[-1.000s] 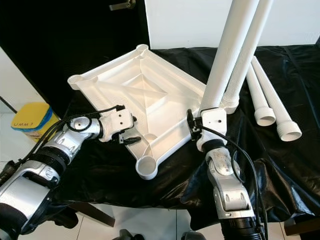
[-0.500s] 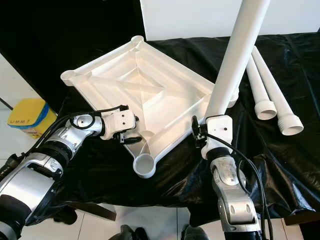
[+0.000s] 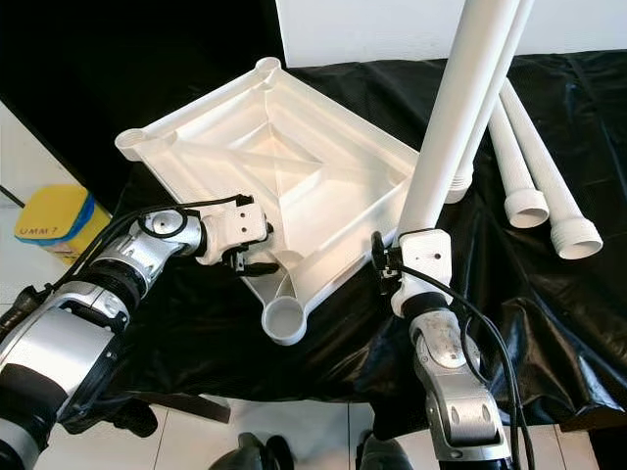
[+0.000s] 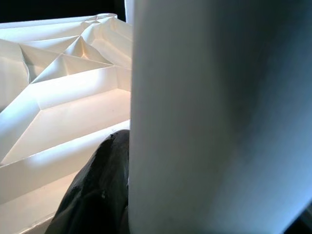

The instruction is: Building children table

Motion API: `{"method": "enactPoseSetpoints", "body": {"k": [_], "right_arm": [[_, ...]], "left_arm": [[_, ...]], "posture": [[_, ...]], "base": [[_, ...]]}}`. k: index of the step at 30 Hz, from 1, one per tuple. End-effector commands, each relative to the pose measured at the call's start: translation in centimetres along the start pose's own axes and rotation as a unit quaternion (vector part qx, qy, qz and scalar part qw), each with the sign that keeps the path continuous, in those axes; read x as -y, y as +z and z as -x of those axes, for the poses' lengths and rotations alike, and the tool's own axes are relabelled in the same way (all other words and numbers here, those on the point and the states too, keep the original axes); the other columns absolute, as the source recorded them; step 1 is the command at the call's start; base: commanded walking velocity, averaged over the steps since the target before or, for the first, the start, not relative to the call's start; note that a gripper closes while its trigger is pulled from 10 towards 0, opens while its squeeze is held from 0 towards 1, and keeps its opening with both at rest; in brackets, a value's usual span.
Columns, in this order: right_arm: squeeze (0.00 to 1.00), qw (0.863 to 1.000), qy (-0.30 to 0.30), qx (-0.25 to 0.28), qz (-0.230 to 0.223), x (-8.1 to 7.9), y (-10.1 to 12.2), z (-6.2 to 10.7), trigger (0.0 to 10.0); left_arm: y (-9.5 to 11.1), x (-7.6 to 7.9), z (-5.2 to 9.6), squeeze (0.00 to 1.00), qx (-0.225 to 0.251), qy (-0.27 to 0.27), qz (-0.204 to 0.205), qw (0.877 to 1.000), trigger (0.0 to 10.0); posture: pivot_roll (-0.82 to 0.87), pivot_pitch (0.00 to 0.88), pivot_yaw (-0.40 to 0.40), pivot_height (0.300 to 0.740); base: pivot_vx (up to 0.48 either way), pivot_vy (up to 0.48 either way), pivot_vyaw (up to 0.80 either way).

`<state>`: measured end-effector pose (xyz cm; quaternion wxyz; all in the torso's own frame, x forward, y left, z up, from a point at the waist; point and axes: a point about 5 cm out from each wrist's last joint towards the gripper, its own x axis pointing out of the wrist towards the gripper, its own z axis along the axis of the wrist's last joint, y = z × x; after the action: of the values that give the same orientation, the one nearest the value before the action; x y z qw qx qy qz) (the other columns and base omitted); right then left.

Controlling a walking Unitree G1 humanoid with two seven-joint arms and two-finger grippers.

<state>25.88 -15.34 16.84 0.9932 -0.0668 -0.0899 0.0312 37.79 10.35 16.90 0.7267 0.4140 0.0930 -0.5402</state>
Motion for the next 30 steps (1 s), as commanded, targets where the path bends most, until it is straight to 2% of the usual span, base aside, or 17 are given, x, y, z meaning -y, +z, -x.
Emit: {"method": "enactPoseSetpoints", "body": {"k": [1,12,13,14,15,16,30], "right_arm": [[0.0,1.0,-0.004,0.001,0.003,-0.01,0.15,0.26,10.0],[0.0,1.0,-0.022,0.001,0.004,0.33,0.24,0.4,10.0],[0.0,1.0,-0.026,0.001,0.003,0.32,0.24,0.49,10.0],[0.0,1.0,-0.026,0.001,0.003,0.32,0.24,0.49,10.0],[0.0,1.0,-0.029,0.0,0.003,0.33,0.24,0.56,10.0],[0.0,0.999,-0.032,0.0,0.003,0.38,0.26,0.63,10.0],[0.0,0.999,-0.043,-0.004,0.005,0.64,0.17,0.85,10.0]], "left_arm": [[-0.91,0.82,-0.4,0.0,-0.024,-0.021,0.011,0.999,10.0],[-0.51,0.54,-0.42,0.0,-0.035,-0.036,-0.01,0.999,10.0],[-0.47,0.6,-0.47,0.0,-0.036,-0.045,-0.008,0.998,7.1],[-0.47,0.6,-0.47,0.0,-0.036,-0.045,-0.008,0.998,7.1],[-0.41,0.68,-0.5,0.0,-0.034,-0.054,-0.007,0.998,0.4],[-0.39,0.76,-0.51,0.0,-0.033,-0.063,-0.005,0.997,0.0],[-0.67,1.53,-0.63,0.0,-0.029,-0.101,-0.002,0.994,0.0]], "posture": [[-0.33,0.189,0.126,0.74],[-0.34,0.186,0.148,0.74],[-0.35,0.184,0.156,0.74],[-0.35,0.184,0.156,0.74],[-0.35,0.185,0.161,0.74],[-0.36,0.187,0.164,0.74],[-0.36,0.184,0.169,0.74]], "base": [[0.0,0.0,0.0],[0.0,0.0,0.0],[0.0,0.0,0.0],[0.0,0.0,0.0],[0.0,0.0,0.0],[0.0,0.0,0.0],[0.0,0.0,0.0]]}}
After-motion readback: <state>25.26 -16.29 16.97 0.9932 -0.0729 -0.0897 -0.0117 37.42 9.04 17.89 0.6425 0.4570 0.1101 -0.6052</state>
